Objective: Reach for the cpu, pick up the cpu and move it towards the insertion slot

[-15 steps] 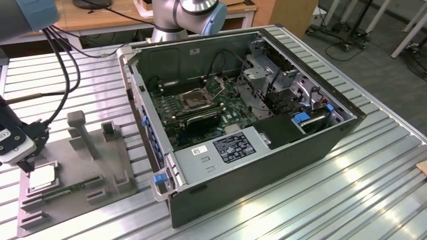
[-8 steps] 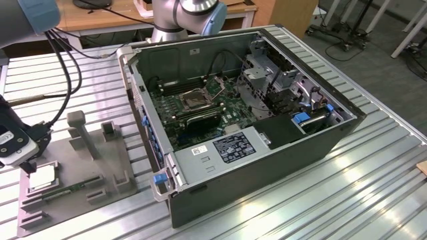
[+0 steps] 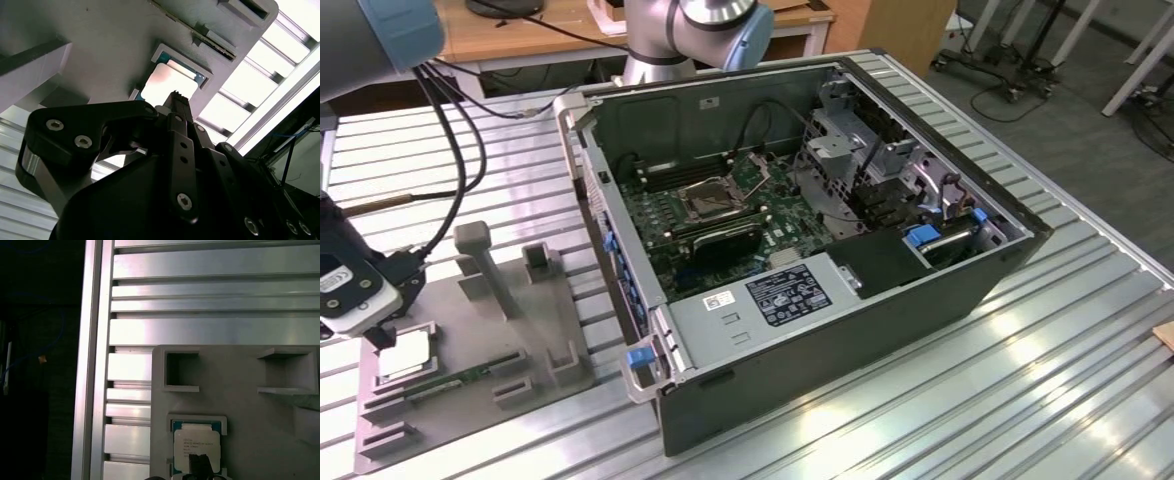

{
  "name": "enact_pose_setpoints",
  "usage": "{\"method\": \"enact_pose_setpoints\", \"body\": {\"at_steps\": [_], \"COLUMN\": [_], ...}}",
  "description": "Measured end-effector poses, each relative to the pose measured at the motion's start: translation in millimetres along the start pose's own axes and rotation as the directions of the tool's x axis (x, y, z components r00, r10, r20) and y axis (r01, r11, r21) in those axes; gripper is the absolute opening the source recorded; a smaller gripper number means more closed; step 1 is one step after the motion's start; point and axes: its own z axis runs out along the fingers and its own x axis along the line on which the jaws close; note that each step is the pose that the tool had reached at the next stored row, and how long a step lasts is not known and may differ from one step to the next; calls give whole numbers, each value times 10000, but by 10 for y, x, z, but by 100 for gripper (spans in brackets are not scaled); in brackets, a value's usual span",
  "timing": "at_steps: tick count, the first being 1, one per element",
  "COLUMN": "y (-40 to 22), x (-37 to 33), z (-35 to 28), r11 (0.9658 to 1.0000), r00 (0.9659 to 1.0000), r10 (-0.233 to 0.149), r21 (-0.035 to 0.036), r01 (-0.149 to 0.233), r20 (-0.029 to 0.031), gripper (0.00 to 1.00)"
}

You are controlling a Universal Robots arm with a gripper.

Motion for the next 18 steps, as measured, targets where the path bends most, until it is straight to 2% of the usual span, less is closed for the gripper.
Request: {"method": "enact_pose_setpoints", "body": {"at_steps": [5,18], "y": [-1,-3], "x": [-1,0], "z": [3,104], "r11": [10000,10000], "r00": [10000,10000], "r10": [-1,-2], "r21": [-1,0], "r01": [1,2], "r20": [1,2], "gripper": [11,11]}}
